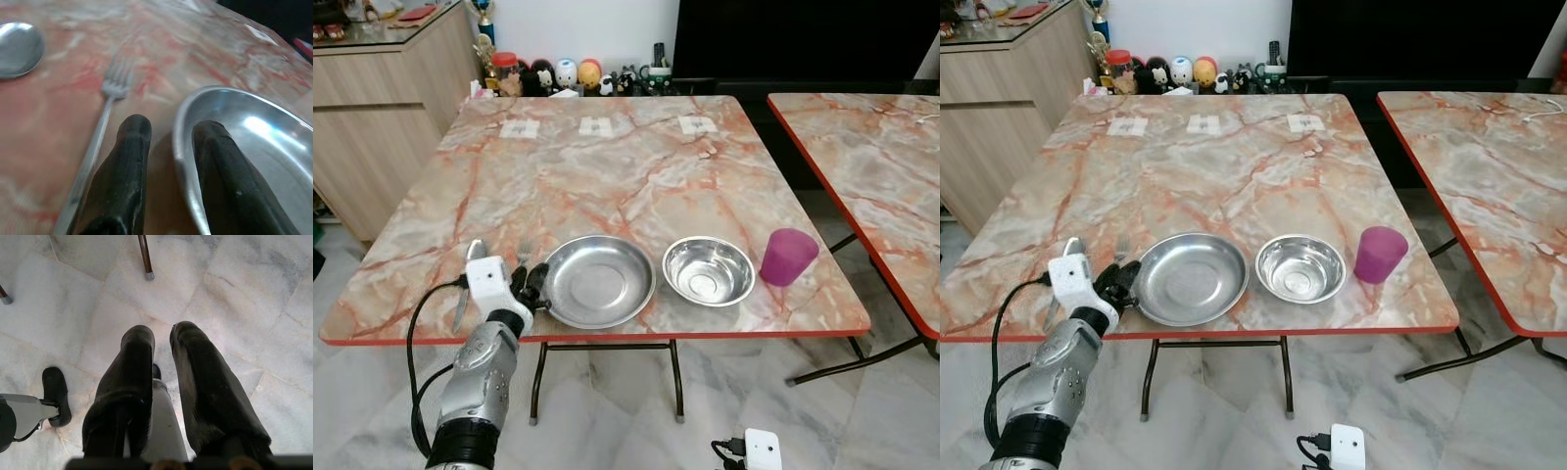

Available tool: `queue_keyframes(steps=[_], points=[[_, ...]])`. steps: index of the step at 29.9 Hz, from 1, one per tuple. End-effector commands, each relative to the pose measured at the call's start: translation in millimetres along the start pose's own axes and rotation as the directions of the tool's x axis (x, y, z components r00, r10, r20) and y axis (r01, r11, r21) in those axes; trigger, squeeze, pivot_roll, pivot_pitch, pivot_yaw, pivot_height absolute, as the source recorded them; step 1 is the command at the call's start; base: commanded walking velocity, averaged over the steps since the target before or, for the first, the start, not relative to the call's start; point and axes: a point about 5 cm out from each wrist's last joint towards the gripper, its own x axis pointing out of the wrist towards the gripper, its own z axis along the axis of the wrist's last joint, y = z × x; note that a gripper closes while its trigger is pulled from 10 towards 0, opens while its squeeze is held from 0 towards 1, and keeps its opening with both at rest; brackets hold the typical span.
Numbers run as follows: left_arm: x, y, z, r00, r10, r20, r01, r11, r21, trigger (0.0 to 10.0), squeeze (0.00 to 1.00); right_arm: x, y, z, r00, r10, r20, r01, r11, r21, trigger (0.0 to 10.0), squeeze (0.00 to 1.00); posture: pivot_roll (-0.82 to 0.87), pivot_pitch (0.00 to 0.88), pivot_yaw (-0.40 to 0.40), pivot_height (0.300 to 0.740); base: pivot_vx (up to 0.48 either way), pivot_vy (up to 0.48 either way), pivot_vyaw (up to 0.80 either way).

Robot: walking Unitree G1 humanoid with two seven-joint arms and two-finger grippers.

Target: Setting the table

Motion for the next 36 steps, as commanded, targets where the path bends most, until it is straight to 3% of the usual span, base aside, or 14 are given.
queue_keyframes(steps=[1, 8, 9, 10, 11, 13, 14, 15, 29, 36], points=[[0.6, 1.2, 1, 1.000, 0.005, -0.005, -0.005, 1.000, -0.009, 10.0, 0.00, -0.3, 0.9, -2, 1.000, 0.003, -0.010, -0.003, 1.000, -0.001, 10.0, 0.00, 0.12, 0.032, -0.029, 0.740, 0.000, 0.000, 0.00], [1.9, 1.4, 0, 0.999, -0.004, -0.033, 0.003, 0.999, -0.032, 10.0, 0.00, -0.3, 1.1, -2, 1.000, 0.001, -0.009, -0.001, 1.000, -0.001, 10.0, 0.00, 0.12, 0.029, -0.027, 0.740, 0.000, 0.000, 0.00], [1.9, -1.1, -1, 0.998, -0.025, -0.049, 0.024, 0.999, -0.022, 10.0, 0.26, -0.3, 1.0, -2, 1.000, 0.001, -0.009, -0.001, 1.000, 0.000, 10.0, 0.00, 0.12, 0.029, -0.027, 0.740, 0.000, 0.000, 0.00], [1.8, -2.4, -2, 0.998, -0.036, -0.060, 0.035, 0.999, -0.013, 10.0, 0.26, -0.3, 1.0, -2, 1.000, 0.001, -0.008, -0.001, 1.000, 0.000, 10.0, 0.00, 0.12, 0.029, -0.027, 0.740, 0.000, 0.000, 0.00], [1.8, -3.1, -2, 0.997, -0.036, -0.063, 0.036, 0.999, -0.006, 10.0, 0.71, -0.3, 1.1, -2, 1.000, 0.001, -0.008, -0.001, 1.000, 0.000, 10.0, 0.00, 0.12, 0.029, -0.027, 0.740, 0.000, 0.000, 0.00], [1.9, -3.3, -2, 0.997, -0.033, -0.066, 0.033, 0.999, -0.008, 10.0, 0.67, -0.3, 1.1, -2, 1.000, 0.002, -0.008, -0.002, 1.000, -0.001, 10.0, 0.00, 0.12, 0.021, -0.025, 0.740, 0.000, 0.000, 0.00], [2.2, -3.4, -2, 0.997, -0.032, -0.073, 0.032, 0.999, -0.005, 10.0, 0.55, -0.3, 1.2, -2, 1.000, 0.002, -0.008, -0.002, 1.000, 0.000, 10.0, 0.00, 0.12, 0.021, -0.025, 0.740, 0.000, 0.000, 0.00], [2.6, -4.5, -2, 0.996, -0.037, -0.081, 0.036, 0.999, -0.010, 10.0, 0.00, -0.3, 1.2, -2, 1.000, 0.003, -0.008, -0.003, 1.000, 0.000, 10.0, 0.00, 0.12, 0.018, -0.024, 0.740, 0.000, 0.000, 0.00], [3.5, -12.1, -2, 0.984, -0.087, -0.156, 0.095, 0.995, 0.040, 10.0, 0.00, -0.2, 2.4, -2, 1.000, 0.005, -0.008, -0.005, 1.000, 0.003, 10.0, 0.00, 0.13, 0.015, -0.020, 0.740, 0.000, 0.000, 0.00], [3.8, -13.3, -1, 0.978, -0.079, -0.196, 0.100, 0.990, 0.102, 10.0, 0.00, -0.1, 2.9, -1, 1.000, 0.005, -0.008, -0.005, 1.000, 0.006, 10.0, 0.00, 0.13, 0.018, -0.017, 0.740, 0.000, 0.000, 0.00]])
